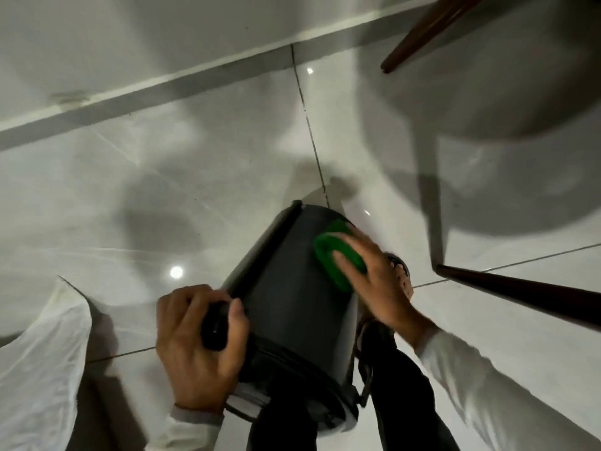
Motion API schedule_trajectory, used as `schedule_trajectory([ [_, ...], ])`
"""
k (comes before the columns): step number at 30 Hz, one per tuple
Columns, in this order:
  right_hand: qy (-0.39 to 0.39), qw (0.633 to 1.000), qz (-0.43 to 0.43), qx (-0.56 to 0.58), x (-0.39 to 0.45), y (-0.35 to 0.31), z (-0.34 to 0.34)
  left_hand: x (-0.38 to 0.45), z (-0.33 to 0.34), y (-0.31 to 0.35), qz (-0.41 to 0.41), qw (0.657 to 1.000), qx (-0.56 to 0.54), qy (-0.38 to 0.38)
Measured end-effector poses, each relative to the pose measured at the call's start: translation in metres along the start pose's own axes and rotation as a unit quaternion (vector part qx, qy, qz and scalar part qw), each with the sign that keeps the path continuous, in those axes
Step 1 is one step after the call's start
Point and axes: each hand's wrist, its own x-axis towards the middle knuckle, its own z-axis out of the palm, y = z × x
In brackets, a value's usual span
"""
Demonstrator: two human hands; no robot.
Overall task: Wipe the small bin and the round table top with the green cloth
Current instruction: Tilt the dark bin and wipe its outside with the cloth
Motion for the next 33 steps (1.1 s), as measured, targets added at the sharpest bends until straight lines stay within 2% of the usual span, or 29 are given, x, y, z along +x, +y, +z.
schedule_trajectory([
  [2,0.039,0.989,0.129,0.061,0.030,0.007,-0.007,-0.005,0.006,0.008,0.064,0.998,0.013,-0.013],
  [4,0.031,0.986,0.146,0.078,0.031,0.009,-0.007,-0.010,0.012,0.012,0.102,0.995,0.020,-0.013],
  [7,-0.019,1.000,0.004,-0.004,-0.021,0.001,0.003,-0.016,0.013,0.011,0.118,0.993,0.017,-0.002],
  [9,-0.053,0.992,-0.105,-0.054,-0.064,-0.002,0.010,-0.023,0.014,0.011,0.140,0.990,0.009,-0.007],
  [11,-0.058,0.984,-0.143,-0.085,-0.073,0.009,0.010,-0.031,0.016,0.012,0.168,0.985,-0.005,-0.030],
  [13,0.013,0.991,-0.087,-0.097,-0.052,0.023,0.007,-0.041,0.018,0.015,0.213,0.975,-0.017,-0.057],
  [15,0.101,0.992,0.059,-0.036,-0.026,0.035,0.003,-0.047,0.020,0.020,0.256,0.964,-0.019,-0.067],
  [17,0.144,0.970,0.183,0.067,-0.011,0.039,-0.004,-0.050,0.022,0.024,0.280,0.957,-0.023,-0.069],
  [18,0.166,0.961,0.195,0.107,-0.010,0.040,-0.008,-0.053,0.022,0.025,0.289,0.954,-0.024,-0.070],
  [20,0.199,0.953,0.163,0.159,-0.013,0.036,-0.021,-0.062,0.021,0.024,0.301,0.950,-0.032,-0.081],
  [21,0.189,0.957,0.140,0.169,-0.014,0.032,-0.026,-0.068,0.020,0.024,0.298,0.950,-0.044,-0.089],
  [22,0.156,0.966,0.121,0.165,-0.013,0.026,-0.029,-0.074,0.018,0.025,0.287,0.951,-0.060,-0.096],
  [24,0.041,0.991,0.093,0.082,-0.016,0.015,-0.027,-0.081,0.017,0.026,0.220,0.968,-0.078,-0.094],
  [26,-0.064,0.995,0.074,-0.033,-0.021,0.014,-0.014,-0.073,0.018,0.026,0.058,0.995,-0.058,-0.056],
  [28,-0.084,0.991,0.079,-0.072,-0.020,0.011,-0.007,-0.058,0.021,0.027,-0.119,0.992,-0.032,-0.041],
  [29,-0.074,0.991,0.089,-0.068,-0.018,0.007,-0.007,-0.053,0.024,0.026,-0.154,0.987,-0.021,-0.049],
  [31,-0.072,0.992,0.091,-0.041,-0.026,-0.003,-0.003,-0.053,0.030,0.025,-0.158,0.986,-0.008,-0.060],
  [33,-0.142,0.989,0.031,-0.009,-0.052,-0.016,0.006,-0.055,0.032,0.023,-0.164,0.985,-0.015,-0.054],
])
